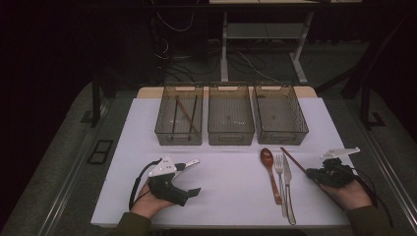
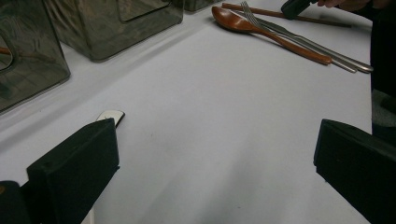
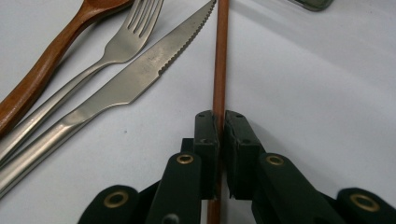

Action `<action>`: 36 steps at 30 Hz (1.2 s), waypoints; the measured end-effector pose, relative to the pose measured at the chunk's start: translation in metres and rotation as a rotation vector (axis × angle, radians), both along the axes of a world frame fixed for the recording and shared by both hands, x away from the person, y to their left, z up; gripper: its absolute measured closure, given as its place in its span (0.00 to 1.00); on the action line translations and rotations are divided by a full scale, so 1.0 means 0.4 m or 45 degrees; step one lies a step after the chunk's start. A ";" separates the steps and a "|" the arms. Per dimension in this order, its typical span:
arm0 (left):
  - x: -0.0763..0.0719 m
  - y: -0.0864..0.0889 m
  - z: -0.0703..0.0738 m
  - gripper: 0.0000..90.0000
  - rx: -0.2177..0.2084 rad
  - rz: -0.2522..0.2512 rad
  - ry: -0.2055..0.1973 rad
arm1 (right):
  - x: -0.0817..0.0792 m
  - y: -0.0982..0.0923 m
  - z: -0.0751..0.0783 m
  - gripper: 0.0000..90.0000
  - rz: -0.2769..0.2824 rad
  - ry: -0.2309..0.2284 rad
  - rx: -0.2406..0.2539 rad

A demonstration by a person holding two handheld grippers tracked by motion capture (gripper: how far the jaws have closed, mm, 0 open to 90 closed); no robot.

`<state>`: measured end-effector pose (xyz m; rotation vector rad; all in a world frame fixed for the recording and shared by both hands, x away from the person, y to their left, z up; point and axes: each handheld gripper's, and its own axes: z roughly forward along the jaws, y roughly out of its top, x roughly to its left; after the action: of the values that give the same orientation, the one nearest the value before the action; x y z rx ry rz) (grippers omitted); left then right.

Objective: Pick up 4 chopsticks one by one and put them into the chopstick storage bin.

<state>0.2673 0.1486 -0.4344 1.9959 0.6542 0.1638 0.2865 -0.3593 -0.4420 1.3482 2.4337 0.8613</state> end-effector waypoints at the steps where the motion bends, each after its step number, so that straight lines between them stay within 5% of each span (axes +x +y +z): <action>1: 0.000 -0.001 0.000 0.00 -0.002 0.000 -0.001 | 0.000 0.001 0.001 0.93 0.001 0.000 -0.005; 13: 0.001 0.000 -0.001 0.00 -0.001 0.001 0.002 | 0.005 -0.010 0.008 0.94 -0.002 0.022 0.022; 36: 0.001 -0.001 -0.001 0.00 0.000 0.000 0.000 | -0.007 -0.018 0.054 0.94 0.094 -0.083 0.173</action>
<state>0.2679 0.1483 -0.4350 1.9957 0.6541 0.1639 0.2835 -0.3664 -0.4204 1.2598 2.4267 1.0891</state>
